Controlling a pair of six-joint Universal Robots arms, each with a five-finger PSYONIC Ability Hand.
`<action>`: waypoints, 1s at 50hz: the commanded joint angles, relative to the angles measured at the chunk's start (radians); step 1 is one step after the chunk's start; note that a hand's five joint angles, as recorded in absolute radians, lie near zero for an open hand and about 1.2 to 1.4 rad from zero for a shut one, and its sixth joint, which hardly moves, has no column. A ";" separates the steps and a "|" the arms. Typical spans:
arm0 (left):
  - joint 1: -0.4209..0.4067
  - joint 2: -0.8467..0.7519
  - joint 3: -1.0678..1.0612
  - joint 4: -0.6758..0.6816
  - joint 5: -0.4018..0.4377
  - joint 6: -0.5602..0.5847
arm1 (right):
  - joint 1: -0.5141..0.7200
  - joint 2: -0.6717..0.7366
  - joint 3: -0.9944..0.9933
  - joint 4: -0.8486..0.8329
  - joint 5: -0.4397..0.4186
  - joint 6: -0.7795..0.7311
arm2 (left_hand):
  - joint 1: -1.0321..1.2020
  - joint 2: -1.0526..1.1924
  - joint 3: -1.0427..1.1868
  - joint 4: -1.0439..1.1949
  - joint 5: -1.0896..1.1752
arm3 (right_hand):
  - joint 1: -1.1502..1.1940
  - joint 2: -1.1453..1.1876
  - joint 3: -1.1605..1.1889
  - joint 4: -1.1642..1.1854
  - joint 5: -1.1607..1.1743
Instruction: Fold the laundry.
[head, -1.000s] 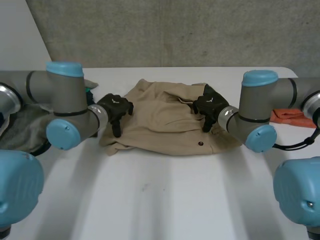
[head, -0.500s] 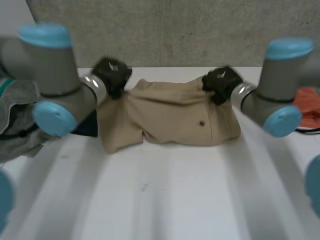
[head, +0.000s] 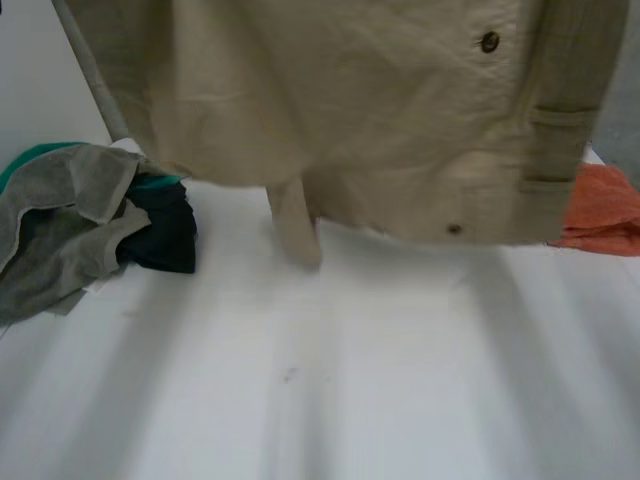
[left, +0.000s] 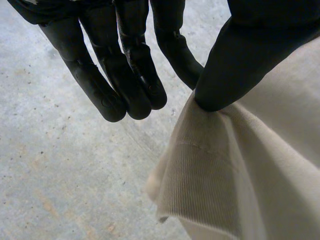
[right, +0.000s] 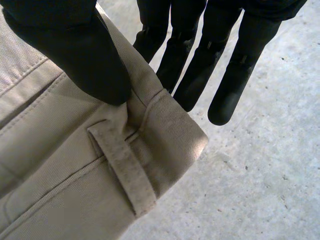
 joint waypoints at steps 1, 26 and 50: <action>-0.001 -0.107 0.002 0.004 -0.002 0.000 | 0.004 0.081 0.028 -0.011 -0.022 0.032 | 0.259 0.203 0.211 0.202 0.230 | 0.308 0.230 0.210 0.202 0.230; -0.010 -0.526 0.566 0.397 -0.082 0.036 | 0.096 0.420 -0.231 -0.657 0.264 0.031 | 0.259 0.203 0.211 0.202 0.230 | 0.308 0.230 0.210 0.202 0.230; -0.066 -0.462 -0.372 0.492 -0.184 -0.099 | 0.061 0.385 0.442 -0.525 -0.023 -0.013 | -0.466 -0.521 -0.514 -0.522 -0.495 | 0.308 0.230 0.210 0.202 0.230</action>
